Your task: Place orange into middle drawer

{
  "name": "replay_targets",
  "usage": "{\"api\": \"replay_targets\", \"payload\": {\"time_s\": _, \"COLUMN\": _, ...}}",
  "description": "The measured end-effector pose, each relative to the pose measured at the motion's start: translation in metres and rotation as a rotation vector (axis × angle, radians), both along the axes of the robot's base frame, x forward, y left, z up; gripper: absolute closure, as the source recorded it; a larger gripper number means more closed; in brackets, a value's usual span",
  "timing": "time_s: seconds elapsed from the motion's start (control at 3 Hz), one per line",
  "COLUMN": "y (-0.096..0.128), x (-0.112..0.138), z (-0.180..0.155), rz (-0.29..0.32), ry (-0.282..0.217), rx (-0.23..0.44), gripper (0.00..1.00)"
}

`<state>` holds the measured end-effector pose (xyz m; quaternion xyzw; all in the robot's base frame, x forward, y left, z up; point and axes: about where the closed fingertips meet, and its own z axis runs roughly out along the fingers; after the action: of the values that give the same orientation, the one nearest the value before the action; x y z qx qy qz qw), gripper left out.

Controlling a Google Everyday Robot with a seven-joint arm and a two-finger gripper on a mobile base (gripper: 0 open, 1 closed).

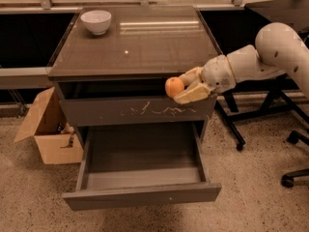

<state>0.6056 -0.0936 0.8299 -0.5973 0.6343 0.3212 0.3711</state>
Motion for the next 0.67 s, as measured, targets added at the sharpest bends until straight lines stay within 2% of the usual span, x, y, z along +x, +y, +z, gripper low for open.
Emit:
{"api": "replay_targets", "payload": {"time_s": 0.33, "y": 0.0070, "x": -0.0109, "z": -0.0171, "rz": 0.022, "ry": 0.036, "rx": -0.016, "gripper": 1.00}}
{"api": "replay_targets", "payload": {"time_s": 0.67, "y": 0.0070, "x": -0.0109, "z": -0.0171, "rz": 0.022, "ry": 0.036, "rx": -0.016, "gripper": 1.00}}
